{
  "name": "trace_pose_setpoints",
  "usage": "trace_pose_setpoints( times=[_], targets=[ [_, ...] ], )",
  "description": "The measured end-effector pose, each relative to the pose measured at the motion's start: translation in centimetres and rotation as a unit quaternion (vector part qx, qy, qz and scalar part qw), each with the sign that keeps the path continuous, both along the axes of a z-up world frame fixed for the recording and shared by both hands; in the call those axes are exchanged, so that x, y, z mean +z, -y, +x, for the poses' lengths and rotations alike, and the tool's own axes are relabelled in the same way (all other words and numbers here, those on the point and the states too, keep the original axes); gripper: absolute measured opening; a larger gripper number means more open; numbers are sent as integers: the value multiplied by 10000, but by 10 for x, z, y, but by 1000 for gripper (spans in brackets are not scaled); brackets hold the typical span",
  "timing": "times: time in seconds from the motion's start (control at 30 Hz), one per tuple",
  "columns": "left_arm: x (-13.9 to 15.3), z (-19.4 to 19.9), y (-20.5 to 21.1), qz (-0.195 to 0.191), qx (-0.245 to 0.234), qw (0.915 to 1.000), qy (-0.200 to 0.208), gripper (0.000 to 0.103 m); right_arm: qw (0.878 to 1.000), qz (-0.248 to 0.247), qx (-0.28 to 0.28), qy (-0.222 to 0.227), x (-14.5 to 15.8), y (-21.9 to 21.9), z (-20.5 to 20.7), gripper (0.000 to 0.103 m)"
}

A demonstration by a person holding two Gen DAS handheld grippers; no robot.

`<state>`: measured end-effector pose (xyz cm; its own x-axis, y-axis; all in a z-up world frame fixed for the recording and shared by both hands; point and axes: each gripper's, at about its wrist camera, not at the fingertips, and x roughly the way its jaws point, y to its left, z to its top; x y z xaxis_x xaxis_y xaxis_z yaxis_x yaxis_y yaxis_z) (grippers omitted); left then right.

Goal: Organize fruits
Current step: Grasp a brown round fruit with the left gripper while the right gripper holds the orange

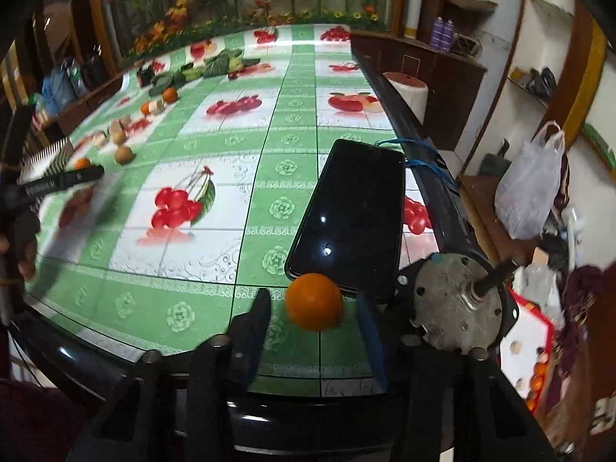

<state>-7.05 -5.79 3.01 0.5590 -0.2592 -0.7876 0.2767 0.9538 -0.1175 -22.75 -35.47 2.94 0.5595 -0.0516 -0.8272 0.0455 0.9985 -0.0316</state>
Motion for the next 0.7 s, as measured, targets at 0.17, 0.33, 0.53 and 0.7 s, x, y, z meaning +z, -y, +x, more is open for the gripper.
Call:
trace_pose_setpoints(
  times=[0.17, 0.33, 0.53, 0.7],
  targets=[
    [-4, 6, -7, -80, 119, 9998, -99, 101, 9994, -281, 200, -4, -4, -10, 1, 31],
    [-7, 7, -9, -96, 112, 9998, -152, 101, 9985, -446, 294, -71, -5, -15, 3, 30],
    [-10, 7, -12, -122, 124, 9997, -190, 101, 9946, -882, 396, -387, -16, -21, 7, 31],
    [-13, 10, -15, -189, 148, 9993, -277, 101, 9994, -117, 280, -177, -9, -10, 6, 31]
  ],
)
